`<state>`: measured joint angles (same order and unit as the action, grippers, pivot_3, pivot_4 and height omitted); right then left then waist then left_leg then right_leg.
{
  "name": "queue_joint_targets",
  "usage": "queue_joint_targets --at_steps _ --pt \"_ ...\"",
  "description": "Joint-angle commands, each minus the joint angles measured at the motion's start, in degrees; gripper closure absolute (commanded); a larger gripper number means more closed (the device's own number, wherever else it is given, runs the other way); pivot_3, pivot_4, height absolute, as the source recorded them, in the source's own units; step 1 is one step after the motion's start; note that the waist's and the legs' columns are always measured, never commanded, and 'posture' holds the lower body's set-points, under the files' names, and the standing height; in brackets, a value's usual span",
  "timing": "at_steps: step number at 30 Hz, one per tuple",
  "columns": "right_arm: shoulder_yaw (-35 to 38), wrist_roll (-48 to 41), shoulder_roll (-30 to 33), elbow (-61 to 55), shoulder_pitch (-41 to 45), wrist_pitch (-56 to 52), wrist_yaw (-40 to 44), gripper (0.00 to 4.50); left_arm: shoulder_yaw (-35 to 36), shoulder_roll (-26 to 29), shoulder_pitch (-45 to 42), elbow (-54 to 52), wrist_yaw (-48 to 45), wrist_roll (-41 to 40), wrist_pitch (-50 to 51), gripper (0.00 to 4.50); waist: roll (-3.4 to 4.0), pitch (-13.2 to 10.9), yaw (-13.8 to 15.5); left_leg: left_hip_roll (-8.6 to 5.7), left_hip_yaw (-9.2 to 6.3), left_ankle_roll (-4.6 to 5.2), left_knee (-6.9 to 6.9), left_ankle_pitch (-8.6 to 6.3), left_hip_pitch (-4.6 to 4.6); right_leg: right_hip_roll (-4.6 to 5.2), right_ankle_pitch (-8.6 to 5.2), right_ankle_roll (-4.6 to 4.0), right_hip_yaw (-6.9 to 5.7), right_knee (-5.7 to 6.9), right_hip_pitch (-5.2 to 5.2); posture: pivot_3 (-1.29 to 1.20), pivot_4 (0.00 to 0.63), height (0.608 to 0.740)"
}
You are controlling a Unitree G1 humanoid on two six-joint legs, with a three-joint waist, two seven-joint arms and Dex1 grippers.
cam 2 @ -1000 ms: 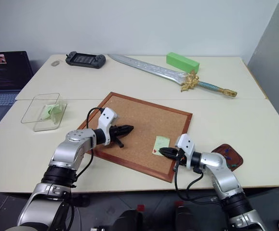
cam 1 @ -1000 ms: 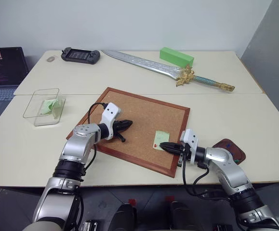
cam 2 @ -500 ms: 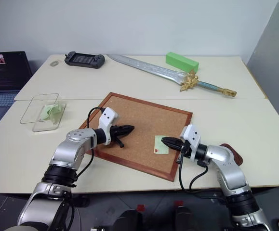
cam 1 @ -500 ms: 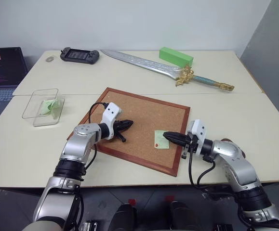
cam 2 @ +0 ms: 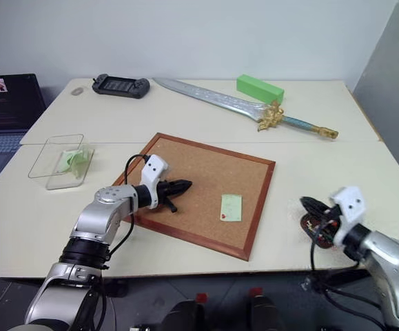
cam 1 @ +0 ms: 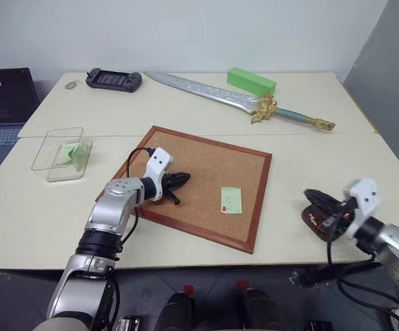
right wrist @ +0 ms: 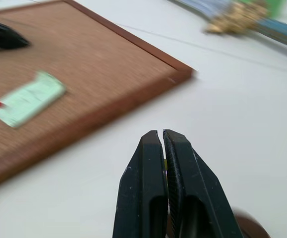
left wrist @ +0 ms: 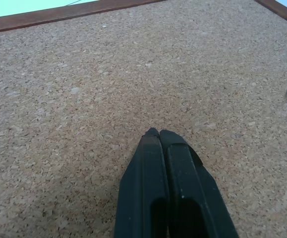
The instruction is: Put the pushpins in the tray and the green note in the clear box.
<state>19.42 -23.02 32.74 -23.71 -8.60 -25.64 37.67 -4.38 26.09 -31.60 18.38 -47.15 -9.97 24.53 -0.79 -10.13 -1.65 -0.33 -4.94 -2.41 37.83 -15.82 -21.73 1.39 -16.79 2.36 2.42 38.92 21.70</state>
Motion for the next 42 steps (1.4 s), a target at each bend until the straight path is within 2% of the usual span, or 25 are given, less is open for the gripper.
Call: queue_joint_targets --at_steps 1,12,18,28,32,34,38,42 --pt "4.97 0.65 -1.37 -1.02 -4.04 1.51 -3.66 4.43 -2.07 0.04 0.65 1.39 -1.79 0.88 0.34 4.50 -0.01 0.00 0.02 0.00 0.02 0.00 -0.01 0.00 -0.02 -0.02 0.00 0.00 -0.02 0.00 0.00 0.00 0.150 0.740" --pt "4.34 2.22 -2.16 3.33 -4.13 3.05 -6.36 4.43 -2.47 -0.53 -1.19 3.96 -2.14 1.46 -1.12 4.50 0.02 0.02 0.08 -0.01 0.16 0.00 0.01 0.00 -0.01 -0.06 0.00 0.00 -0.01 0.02 0.00 0.00 0.150 0.740" --pt "2.87 3.24 -1.79 5.89 -2.82 4.34 -6.19 3.37 -2.23 -0.37 -0.60 3.79 -2.05 1.45 -1.21 4.50 0.03 0.02 0.12 -0.01 0.16 0.00 0.01 0.00 -0.01 -0.06 0.00 0.00 -0.03 0.01 0.00 0.00 0.150 0.740" --pt "2.79 2.73 -1.30 5.85 -2.01 4.41 -5.56 3.37 -1.77 -0.01 -0.24 3.56 -1.76 1.38 -0.93 4.50 0.04 0.02 0.09 0.00 0.16 0.00 0.01 0.00 -0.01 -0.07 0.00 0.00 -0.02 0.01 0.00 0.00 0.150 0.740" --pt "1.20 -0.74 0.12 1.70 -2.47 6.73 1.39 3.37 -1.74 -0.11 -0.61 4.12 -1.72 1.45 -1.14 4.50 0.04 0.02 0.07 -0.01 0.16 0.00 0.01 0.00 -0.01 -0.07 0.00 0.00 -0.03 0.01 0.00 0.00 0.150 0.740" --pt "-0.81 -1.88 0.83 -0.58 -2.18 6.50 3.87 3.37 -1.74 -0.21 -0.80 4.38 -1.67 1.48 -1.22 4.50 0.05 0.03 0.04 -0.01 0.16 0.00 0.00 0.00 -0.01 -0.08 0.00 0.00 -0.03 0.02 0.00 0.00 0.150 0.740" --pt "-10.92 1.41 2.62 -2.96 1.63 8.36 8.19 3.37 -1.88 -0.77 -1.51 4.85 -1.37 1.53 -1.20 4.50 0.04 0.03 0.04 -0.01 0.15 0.00 0.03 0.00 0.02 -0.12 0.00 0.01 -0.06 0.02 -0.04 0.00 0.150 0.740" --pt "-20.88 5.41 0.41 0.94 8.96 10.25 9.44 3.37 -1.94 -0.90 -1.87 4.93 -1.37 1.46 -1.15 4.50 0.03 0.03 0.01 -0.02 0.13 0.00 0.06 0.00 0.05 -0.13 0.00 0.02 -0.08 0.02 -0.07 0.00 0.150 0.740"
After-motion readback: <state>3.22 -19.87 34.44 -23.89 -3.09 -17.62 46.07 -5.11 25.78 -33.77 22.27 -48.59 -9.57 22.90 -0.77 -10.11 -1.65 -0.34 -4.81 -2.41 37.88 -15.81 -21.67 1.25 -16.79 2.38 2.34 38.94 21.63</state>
